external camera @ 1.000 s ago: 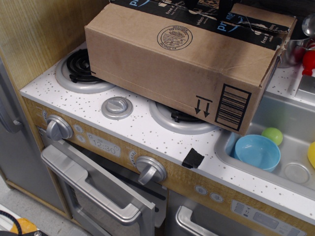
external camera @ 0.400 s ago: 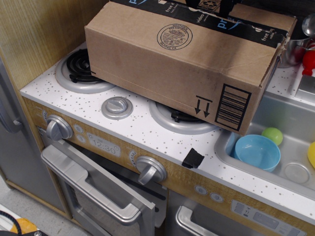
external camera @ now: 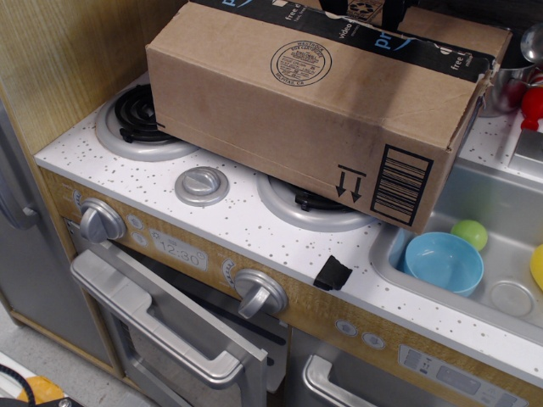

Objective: Open large4fbox flaps

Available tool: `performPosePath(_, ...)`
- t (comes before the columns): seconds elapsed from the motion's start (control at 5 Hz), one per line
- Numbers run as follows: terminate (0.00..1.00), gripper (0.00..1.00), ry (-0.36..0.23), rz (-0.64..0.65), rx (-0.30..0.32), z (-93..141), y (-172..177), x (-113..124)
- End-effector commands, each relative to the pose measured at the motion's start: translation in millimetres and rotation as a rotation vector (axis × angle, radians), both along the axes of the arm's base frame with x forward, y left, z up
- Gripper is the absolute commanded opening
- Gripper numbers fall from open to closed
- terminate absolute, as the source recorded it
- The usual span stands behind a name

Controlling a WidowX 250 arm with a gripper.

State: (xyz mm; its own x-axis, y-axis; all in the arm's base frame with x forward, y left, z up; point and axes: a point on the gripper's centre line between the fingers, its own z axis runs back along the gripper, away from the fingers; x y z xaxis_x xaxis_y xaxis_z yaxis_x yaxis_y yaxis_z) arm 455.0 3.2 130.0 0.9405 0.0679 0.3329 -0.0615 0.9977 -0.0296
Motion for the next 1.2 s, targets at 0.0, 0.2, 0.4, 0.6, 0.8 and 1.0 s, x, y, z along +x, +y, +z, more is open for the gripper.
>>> performPosePath(0.0, 0.0, 1.0, 0.102, 0.045, -0.039, 35.2, -10.4, -11.1)
performPosePath(0.2, 0.0, 1.0, 0.183, 0.049, -0.032, 43.1, -11.3, -19.5)
performPosePath(0.4, 0.0, 1.0, 0.202, 0.066, -0.037, 44.1, -11.0, -29.2)
performPosePath(0.6, 0.0, 1.0, 0.234, 0.072, -0.012, 53.5, -9.8, -37.5)
performPosePath(0.8, 0.0, 1.0, 0.248, 0.101, 0.007, 59.8, -10.9, -55.4)
performPosePath(1.0, 0.0, 1.0, 0.263, 0.143, 0.037, 69.3, -16.9, -74.8)
